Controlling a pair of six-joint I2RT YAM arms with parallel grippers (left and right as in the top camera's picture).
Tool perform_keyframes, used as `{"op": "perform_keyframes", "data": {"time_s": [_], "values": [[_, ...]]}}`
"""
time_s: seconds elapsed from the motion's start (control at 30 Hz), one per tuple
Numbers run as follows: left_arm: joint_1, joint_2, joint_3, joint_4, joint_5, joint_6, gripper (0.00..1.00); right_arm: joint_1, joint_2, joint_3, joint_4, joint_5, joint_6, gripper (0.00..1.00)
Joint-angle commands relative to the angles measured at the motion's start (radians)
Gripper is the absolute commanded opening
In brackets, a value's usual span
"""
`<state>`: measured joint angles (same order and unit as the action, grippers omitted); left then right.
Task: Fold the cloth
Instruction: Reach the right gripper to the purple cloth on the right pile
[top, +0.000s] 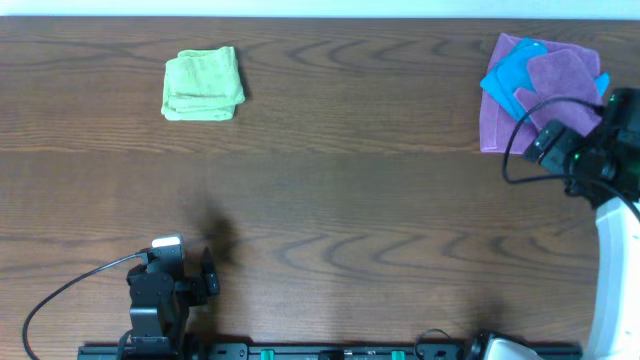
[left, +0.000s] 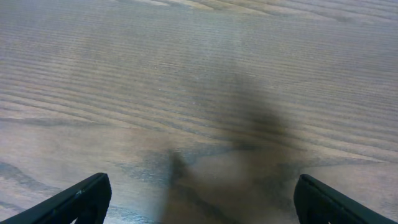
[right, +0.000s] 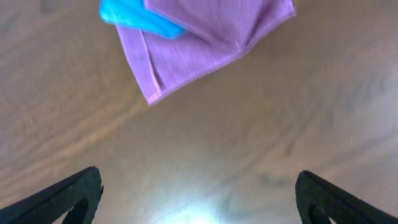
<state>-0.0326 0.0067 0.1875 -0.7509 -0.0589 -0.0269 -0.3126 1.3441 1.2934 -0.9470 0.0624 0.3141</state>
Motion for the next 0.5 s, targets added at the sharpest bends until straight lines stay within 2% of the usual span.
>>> {"op": "perform_keyframes", "data": {"time_s": [0.0, 0.23, 0.3, 0.47], "values": [[0.006, 0.000, -0.014, -0.038, 0.004, -0.003, 0.95, -0.010, 0.044, 0.019, 0.047, -0.018, -0.109, 0.99], [0.006, 0.000, -0.014, -0.038, 0.004, -0.003, 0.95, -0.010, 0.266, 0.031, 0.126, 0.075, -0.294, 0.99], [0.006, 0.000, -0.014, -0.038, 0.003, -0.003, 0.95, -0.010, 0.343, 0.076, 0.126, 0.154, -0.304, 0.99], [0.006, 0.000, -0.014, -0.038, 0.004, -0.003, 0.95, -0.018, 0.486, 0.225, 0.143, 0.175, -0.349, 0.99]]}}
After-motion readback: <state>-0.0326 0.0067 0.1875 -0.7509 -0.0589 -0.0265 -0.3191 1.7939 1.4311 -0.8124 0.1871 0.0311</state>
